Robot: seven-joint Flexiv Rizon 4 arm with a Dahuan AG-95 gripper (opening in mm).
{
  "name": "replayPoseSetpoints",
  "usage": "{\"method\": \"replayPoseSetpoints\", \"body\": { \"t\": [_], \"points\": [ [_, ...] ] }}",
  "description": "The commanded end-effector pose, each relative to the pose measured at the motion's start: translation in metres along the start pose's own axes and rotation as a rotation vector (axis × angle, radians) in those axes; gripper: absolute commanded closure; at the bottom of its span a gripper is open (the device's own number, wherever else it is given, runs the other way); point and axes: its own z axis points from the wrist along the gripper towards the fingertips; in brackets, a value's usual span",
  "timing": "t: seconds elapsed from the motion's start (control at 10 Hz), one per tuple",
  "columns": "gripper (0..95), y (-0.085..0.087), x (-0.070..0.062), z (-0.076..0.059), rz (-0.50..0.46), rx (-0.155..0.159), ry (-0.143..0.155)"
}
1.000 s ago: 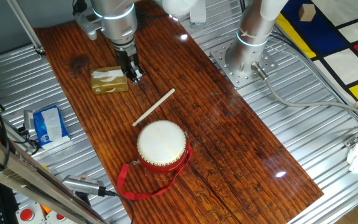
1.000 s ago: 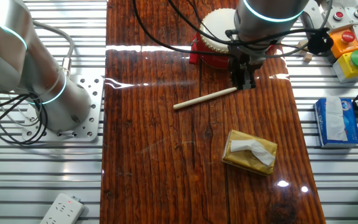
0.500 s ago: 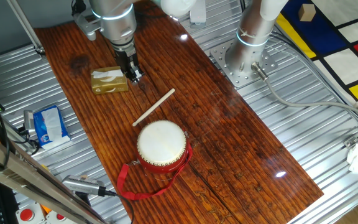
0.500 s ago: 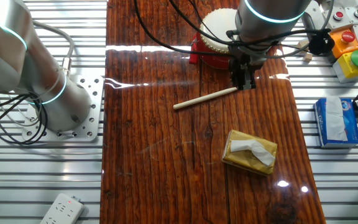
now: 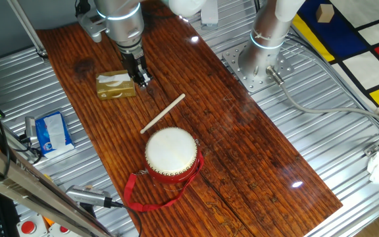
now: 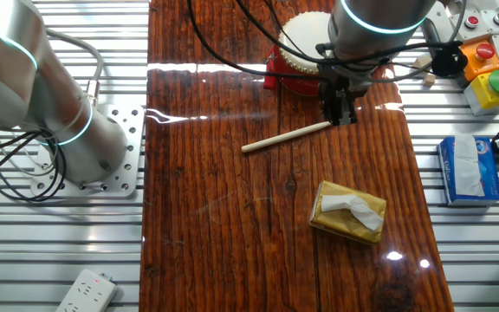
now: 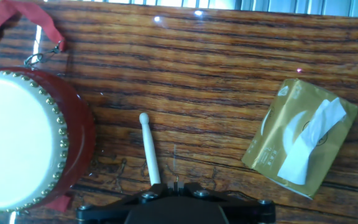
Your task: Play the drum
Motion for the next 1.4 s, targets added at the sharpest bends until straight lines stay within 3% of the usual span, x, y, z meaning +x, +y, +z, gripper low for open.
{"method": "replayPoseSetpoints", "body": {
  "t": [0.1, 0.3, 0.7, 1.3, 1.4],
  "points": [
    [95.0, 0.000, 0.000, 0.000, -0.002, -0.002, -0.004],
    [95.0, 0.000, 0.000, 0.000, -0.011, -0.026, -0.010],
    [95.0, 0.003, -0.003, 0.003, -0.005, -0.038, -0.028],
    [95.0, 0.008, -0.007, 0.034, -0.073, -0.034, -0.031],
    [95.0, 0.008, -0.007, 0.051, -0.071, -0.040, -0.035]
  ]
}}
